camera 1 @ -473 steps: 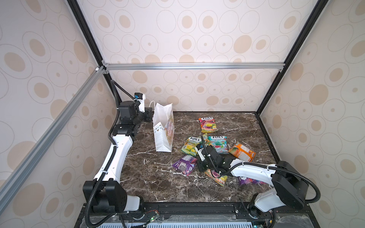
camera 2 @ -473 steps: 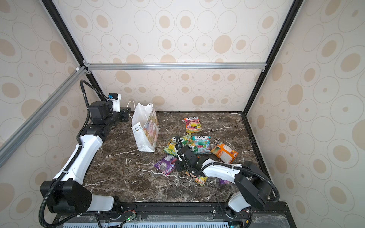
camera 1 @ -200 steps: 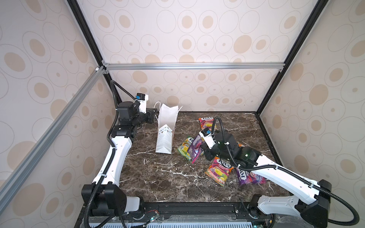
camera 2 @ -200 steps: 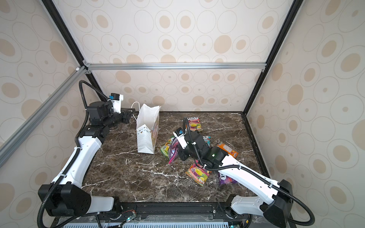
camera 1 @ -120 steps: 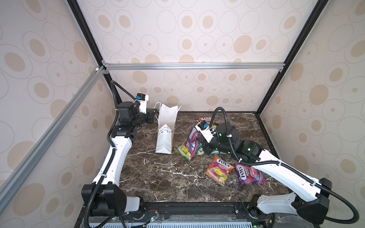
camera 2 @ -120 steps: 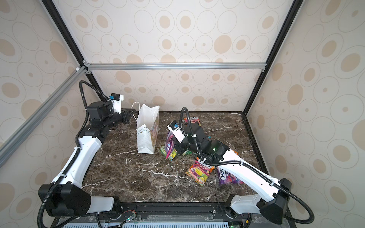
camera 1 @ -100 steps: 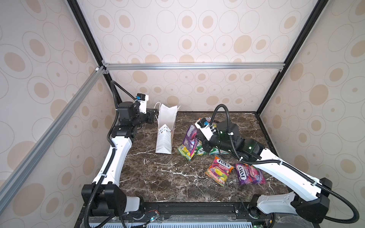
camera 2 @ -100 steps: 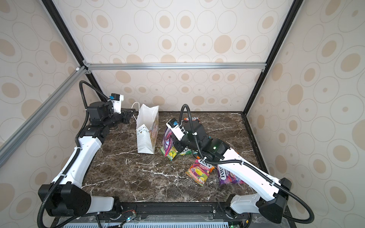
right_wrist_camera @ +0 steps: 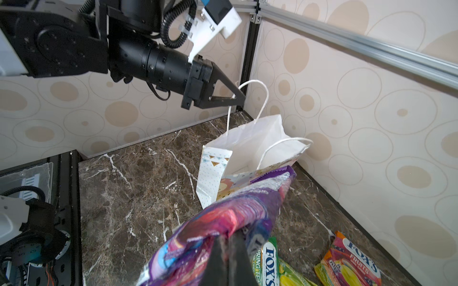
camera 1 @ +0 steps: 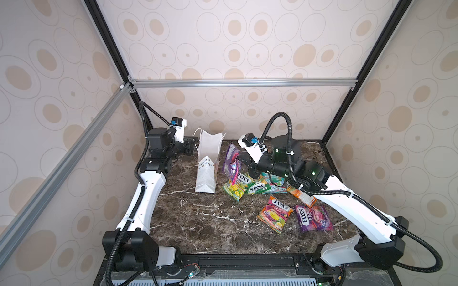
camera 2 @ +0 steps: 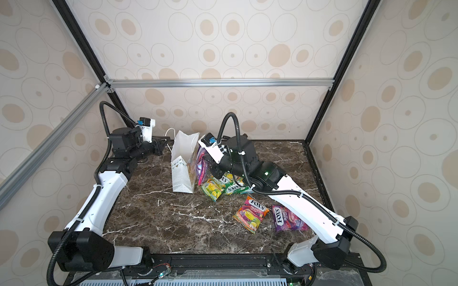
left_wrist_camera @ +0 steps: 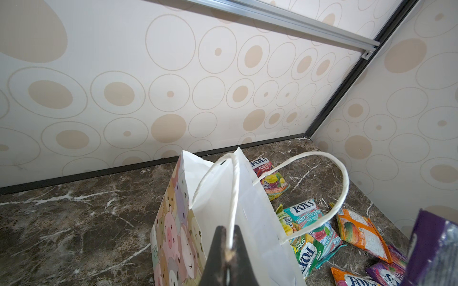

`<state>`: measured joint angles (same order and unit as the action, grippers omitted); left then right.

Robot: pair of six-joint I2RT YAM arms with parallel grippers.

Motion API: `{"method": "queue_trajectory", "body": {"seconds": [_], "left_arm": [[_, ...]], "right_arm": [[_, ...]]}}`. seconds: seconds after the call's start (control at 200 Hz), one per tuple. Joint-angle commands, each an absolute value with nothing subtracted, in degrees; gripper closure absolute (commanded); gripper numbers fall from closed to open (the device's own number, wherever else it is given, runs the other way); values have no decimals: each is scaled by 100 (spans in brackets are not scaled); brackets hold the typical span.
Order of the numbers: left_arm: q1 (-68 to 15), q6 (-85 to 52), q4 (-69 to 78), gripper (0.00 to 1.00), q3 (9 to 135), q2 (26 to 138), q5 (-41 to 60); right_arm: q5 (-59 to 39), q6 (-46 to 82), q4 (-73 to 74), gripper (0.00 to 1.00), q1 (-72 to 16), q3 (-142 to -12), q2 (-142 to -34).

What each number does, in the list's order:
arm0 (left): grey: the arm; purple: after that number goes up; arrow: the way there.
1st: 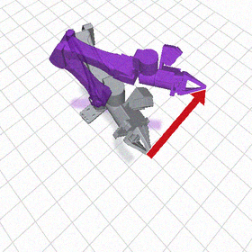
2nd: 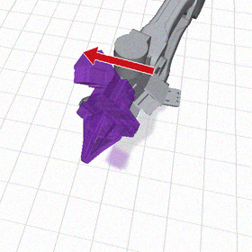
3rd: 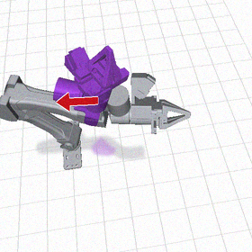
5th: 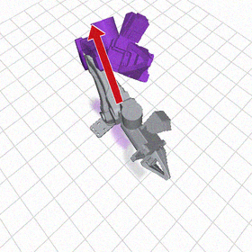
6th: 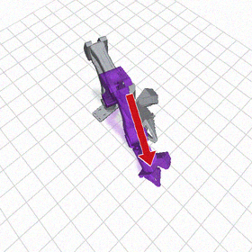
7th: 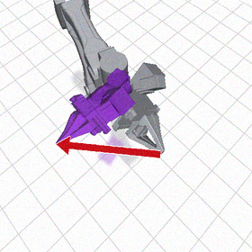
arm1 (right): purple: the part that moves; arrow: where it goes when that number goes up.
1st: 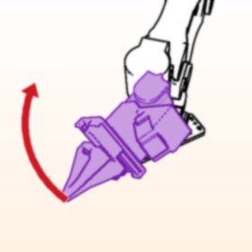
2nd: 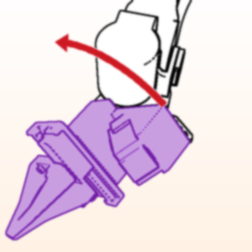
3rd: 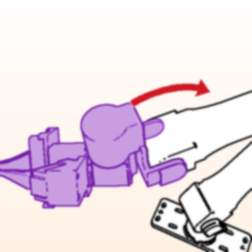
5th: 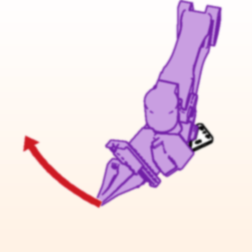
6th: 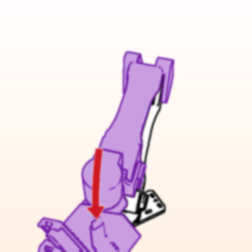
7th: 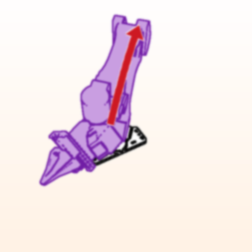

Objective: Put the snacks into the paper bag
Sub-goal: 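Lift the purple packet with the right gripper and carry it above the bag, then lower the purple packet into the bag and open the right gripper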

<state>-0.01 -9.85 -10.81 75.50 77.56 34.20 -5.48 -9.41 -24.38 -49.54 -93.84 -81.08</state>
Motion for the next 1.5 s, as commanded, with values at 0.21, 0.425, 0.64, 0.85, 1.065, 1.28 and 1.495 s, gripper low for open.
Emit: {"method": "queue_trajectory", "body": {"seconds": [0.21, 0.425, 0.64, 0.85, 1.065, 1.28, 1.495], "left_arm": [[9, -929, -1024, 100, 7639, 7619, 3589], [4, -958, -1016, 100, 7639, 7635, 3623], [8, -1000, -933, 100, 7603, 7589, 3756], [9, -982, -978, 100, 7629, 7585, 3711], [6, -981, -975, 100, 7616, 7567, 3700], [9, -969, -974, 100, 7605, 7550, 3665], [7, -952, -982, 100, 7609, 7539, 3620]], "right_arm": [[-626, -936, -2260, 100, -5026, -10671, -8745], [-358, -1016, -2092, 100, -5045, -11385, -9414], [-276, -1299, -2251, 100, -5058, -12243, -10160], [-48, -1575, -2578, 100, -5057, -13122, -10816], [246, -1768, -2526, 100, -5027, -13563, -11218], [516, -1836, -2647, 100, -4970, -14061, -11733], [543, -1751, -2614, 100, -4819, -14257, -12063]]}}
